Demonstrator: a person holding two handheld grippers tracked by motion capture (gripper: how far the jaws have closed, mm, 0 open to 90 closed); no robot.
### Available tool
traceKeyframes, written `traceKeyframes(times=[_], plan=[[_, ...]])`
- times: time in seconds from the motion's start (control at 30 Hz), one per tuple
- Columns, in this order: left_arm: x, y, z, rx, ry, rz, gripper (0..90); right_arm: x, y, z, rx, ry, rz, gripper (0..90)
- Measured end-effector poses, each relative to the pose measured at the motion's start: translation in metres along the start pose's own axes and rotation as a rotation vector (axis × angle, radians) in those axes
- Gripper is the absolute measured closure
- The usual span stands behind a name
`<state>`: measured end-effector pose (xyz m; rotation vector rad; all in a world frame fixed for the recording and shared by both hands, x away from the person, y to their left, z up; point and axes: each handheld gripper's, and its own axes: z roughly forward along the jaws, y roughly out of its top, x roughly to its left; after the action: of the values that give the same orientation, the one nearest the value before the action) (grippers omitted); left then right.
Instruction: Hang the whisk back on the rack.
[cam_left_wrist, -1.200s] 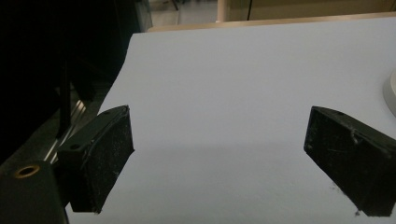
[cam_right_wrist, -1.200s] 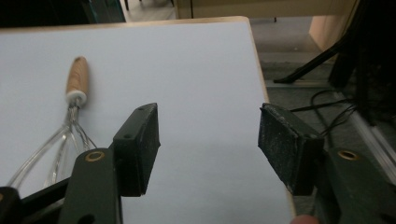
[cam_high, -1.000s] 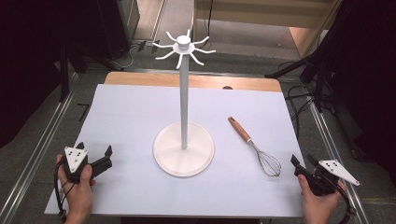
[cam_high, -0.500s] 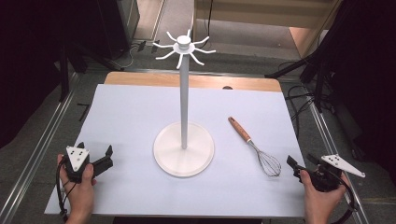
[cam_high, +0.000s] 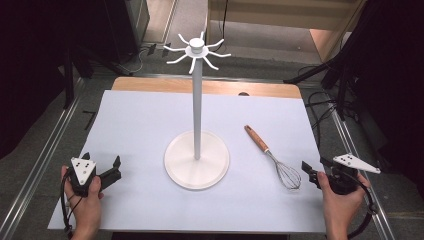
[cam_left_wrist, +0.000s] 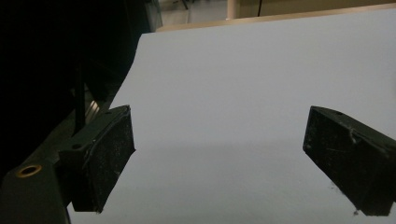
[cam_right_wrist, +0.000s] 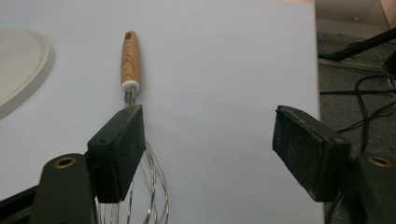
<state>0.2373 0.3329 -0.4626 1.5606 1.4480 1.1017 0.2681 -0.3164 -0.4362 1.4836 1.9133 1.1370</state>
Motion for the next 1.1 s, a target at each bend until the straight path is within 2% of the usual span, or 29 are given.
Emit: traceKeyframes(times=[0.13, 0.2, 0.57, 1.1], plan=[[0.0, 0.0, 0.0, -0.001, 0.0, 0.002, 9.4, 0.005, 0.004, 0.005, 0.014, -0.001, -0.021, 27.5], [-0.001, 0.0, 0.0, 0.0, 0.002, 0.007, 9.5, 0.009, 0.008, 0.012, 0.045, -0.003, -0.047, 28.0], [-0.001, 0.0, 0.0, -0.001, 0.0, 0.005, 9.7, 0.012, 0.021, 0.027, 0.107, 0.013, -0.063, 30.7], [-0.001, 0.0, 0.0, 0.0, 0.003, 0.012, 9.7, 0.023, 0.046, 0.053, 0.285, 0.046, -0.138, 35.4]])
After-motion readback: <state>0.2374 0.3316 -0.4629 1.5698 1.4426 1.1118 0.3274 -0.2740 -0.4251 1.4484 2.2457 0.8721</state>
